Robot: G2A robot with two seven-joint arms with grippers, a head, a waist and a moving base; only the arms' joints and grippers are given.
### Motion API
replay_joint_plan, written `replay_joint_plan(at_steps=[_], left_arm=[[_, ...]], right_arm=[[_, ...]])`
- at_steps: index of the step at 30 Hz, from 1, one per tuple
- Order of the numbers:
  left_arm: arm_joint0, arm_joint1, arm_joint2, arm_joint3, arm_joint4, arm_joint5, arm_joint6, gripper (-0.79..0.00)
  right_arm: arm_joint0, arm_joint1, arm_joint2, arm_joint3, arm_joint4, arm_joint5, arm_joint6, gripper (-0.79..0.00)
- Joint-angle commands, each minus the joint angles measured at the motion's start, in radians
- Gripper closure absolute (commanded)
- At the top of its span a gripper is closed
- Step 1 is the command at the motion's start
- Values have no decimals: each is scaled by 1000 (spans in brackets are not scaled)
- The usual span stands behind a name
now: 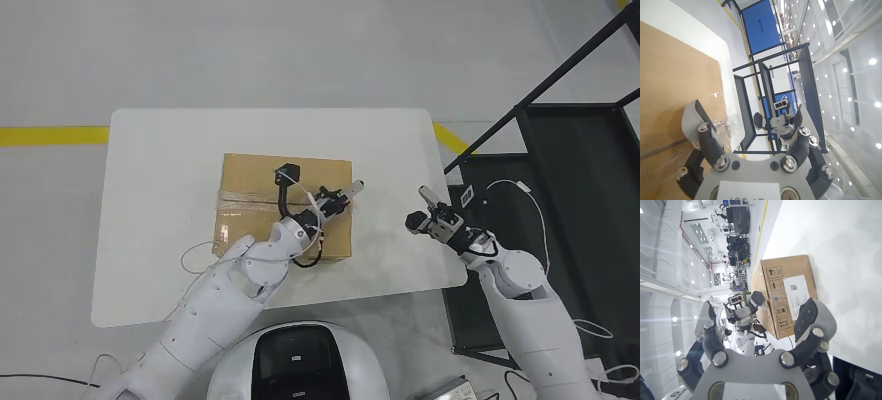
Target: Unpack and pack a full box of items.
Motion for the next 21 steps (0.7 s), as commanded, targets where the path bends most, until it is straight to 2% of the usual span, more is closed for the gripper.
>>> replay_joint_plan(at_steps=[1, 7, 15, 21], left_arm=[[8, 3, -19, -13, -4, -24, -11, -785], [91, 40, -146, -124, 43, -37, -52, -785], [319, 109, -397, -392, 145, 4, -147, -785], [459, 140, -570, -499, 166, -5, -199, -785]], right_arm=[[9, -1, -9, -1, -3, 4, 6, -785], [43, -3, -39, -2, -21, 5, 23, -785], [112, -8, -103, 1, -9, 2, 110, -785], [173, -10, -134, -12, -49, 19, 124, -785]])
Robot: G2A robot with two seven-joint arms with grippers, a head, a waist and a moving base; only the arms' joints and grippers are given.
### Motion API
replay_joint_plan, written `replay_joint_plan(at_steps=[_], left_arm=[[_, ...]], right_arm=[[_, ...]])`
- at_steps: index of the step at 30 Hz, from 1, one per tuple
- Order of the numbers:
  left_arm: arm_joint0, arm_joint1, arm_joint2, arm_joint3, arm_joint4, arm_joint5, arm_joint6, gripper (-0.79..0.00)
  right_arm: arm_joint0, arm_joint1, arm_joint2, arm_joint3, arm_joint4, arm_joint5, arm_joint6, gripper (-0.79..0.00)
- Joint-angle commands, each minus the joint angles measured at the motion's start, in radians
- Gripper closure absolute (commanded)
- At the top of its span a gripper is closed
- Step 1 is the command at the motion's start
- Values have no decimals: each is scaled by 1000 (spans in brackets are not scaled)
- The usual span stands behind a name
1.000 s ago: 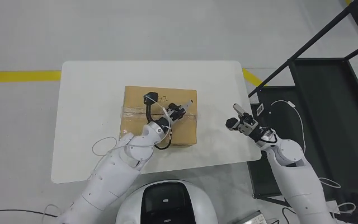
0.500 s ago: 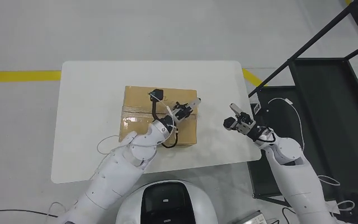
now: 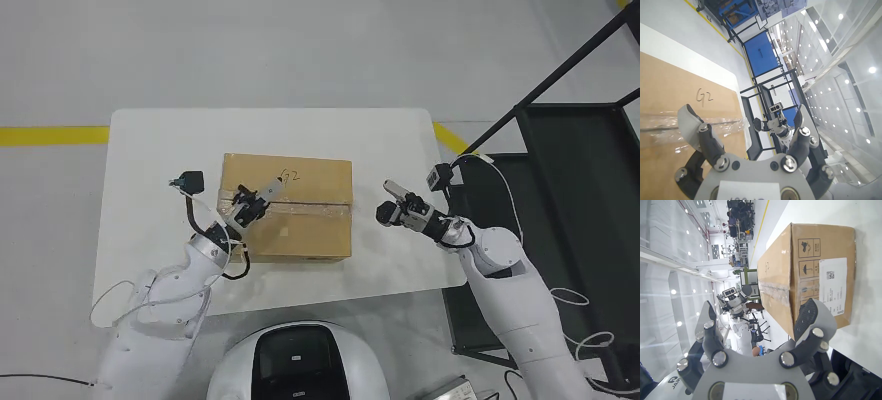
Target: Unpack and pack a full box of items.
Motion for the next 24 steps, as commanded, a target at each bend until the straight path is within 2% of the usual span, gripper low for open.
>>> replay_joint_plan(at_steps=[1, 5, 8, 17, 24], left_arm=[[42, 9, -61, -20, -2, -7, -17, -785], [94, 20, -169, -29, -71, -26, -47, -785], [104, 29, -245, -13, -174, -23, -137, -785], [32, 69, -456, 87, -344, 44, -516, -785], [-19, 93, -568, 148, -441, 87, -651, -785]], right_arm=[[16, 1, -3, -9, -11, 5, 5, -785], [52, 0, -26, -26, -42, 23, 10, -785], [75, -3, -52, -35, -51, 32, 5, -785], [157, -18, -175, -85, -120, 80, -10, -785], [294, -53, -361, -94, -168, 188, -63, -785]])
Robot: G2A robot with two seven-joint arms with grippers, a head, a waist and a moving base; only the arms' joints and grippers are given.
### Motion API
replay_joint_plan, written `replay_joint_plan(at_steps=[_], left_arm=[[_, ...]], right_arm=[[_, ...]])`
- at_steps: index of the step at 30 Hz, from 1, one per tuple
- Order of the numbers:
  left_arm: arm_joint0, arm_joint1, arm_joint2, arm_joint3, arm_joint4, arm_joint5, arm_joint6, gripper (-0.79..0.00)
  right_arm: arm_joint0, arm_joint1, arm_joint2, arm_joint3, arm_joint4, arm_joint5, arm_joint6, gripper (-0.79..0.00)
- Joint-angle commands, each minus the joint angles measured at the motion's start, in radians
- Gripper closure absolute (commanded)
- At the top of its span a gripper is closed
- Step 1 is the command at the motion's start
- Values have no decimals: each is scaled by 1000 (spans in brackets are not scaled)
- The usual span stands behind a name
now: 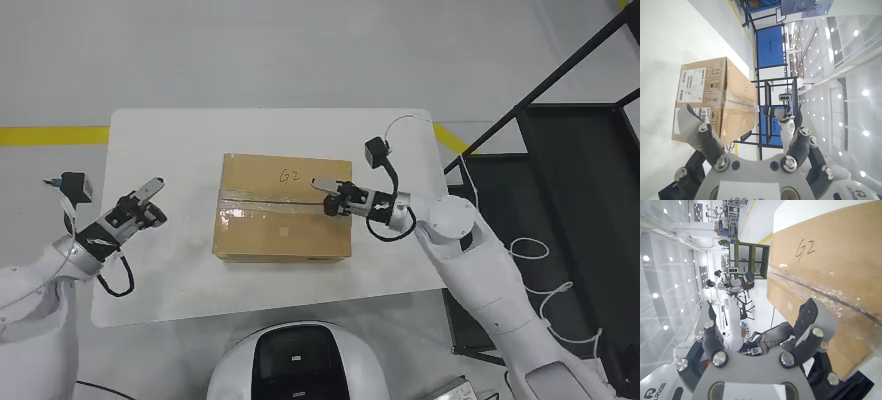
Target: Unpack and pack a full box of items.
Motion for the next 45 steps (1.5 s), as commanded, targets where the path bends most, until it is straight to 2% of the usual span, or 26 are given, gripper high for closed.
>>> replay_joint_plan(at_steps=[1, 6, 13, 21, 27, 32, 35, 38, 45], left_arm=[[-8, 5, -30, 15, -35, 9, -13, -785], [-14, 16, -94, 40, -86, 25, -19, -785], [-2, 25, -133, 47, -121, 44, 3, -785], [49, 30, -162, 22, -126, 27, 70, -785], [89, 33, -175, 2, -127, 14, 96, -785], [95, 38, -189, -1, -141, 21, 99, -785], [97, 41, -188, -1, -143, 21, 99, -785], [95, 44, -182, -4, -145, 22, 95, -785], [89, 50, -161, -30, -146, 19, 100, -785]], right_arm=[[50, -15, -68, 18, 4, 18, -13, -785], [184, -67, -235, 116, 25, 24, -59, -785], [343, -152, -406, 300, 94, -15, -113, -785], [466, -244, -518, 466, 166, -70, -149, -785], [527, -312, -574, 577, 245, -100, -142, -785], [558, -359, -616, 669, 248, -105, -145, -785], [563, -371, -620, 708, 235, -109, -134, -785], [562, -365, -608, 722, 194, -105, -110, -785], [492, -294, -492, 630, 110, -78, -56, -785]])
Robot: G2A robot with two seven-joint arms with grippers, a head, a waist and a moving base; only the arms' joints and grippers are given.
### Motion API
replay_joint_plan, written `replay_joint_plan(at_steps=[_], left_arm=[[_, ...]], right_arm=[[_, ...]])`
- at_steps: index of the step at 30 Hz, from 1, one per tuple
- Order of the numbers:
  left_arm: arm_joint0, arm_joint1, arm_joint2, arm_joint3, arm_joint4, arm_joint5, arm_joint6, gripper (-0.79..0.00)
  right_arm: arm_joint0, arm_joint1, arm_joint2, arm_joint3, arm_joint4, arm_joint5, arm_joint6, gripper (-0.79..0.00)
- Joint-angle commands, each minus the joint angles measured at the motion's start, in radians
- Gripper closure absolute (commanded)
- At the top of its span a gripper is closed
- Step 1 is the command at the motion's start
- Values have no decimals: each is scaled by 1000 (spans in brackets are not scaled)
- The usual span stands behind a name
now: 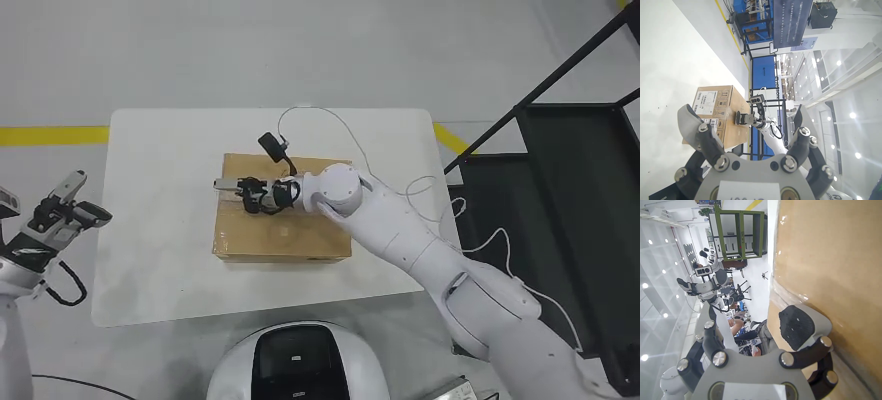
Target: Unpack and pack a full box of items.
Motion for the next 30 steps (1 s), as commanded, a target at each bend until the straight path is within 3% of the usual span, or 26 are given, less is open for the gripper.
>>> replay_joint_plan(at_steps=[1, 12, 30], left_arm=[[2, 1, 6, -9, 0, -2, 5, -785], [28, 4, 48, -33, 19, -25, 37, -785], [-19, 4, 226, -9, 44, -35, 82, -785]], right_arm=[[-34, 27, 45, -55, -33, 19, 13, -785], [-298, 161, 328, -343, -155, 160, 70, -785], [-576, 267, 745, -452, -156, 158, 102, -785]])
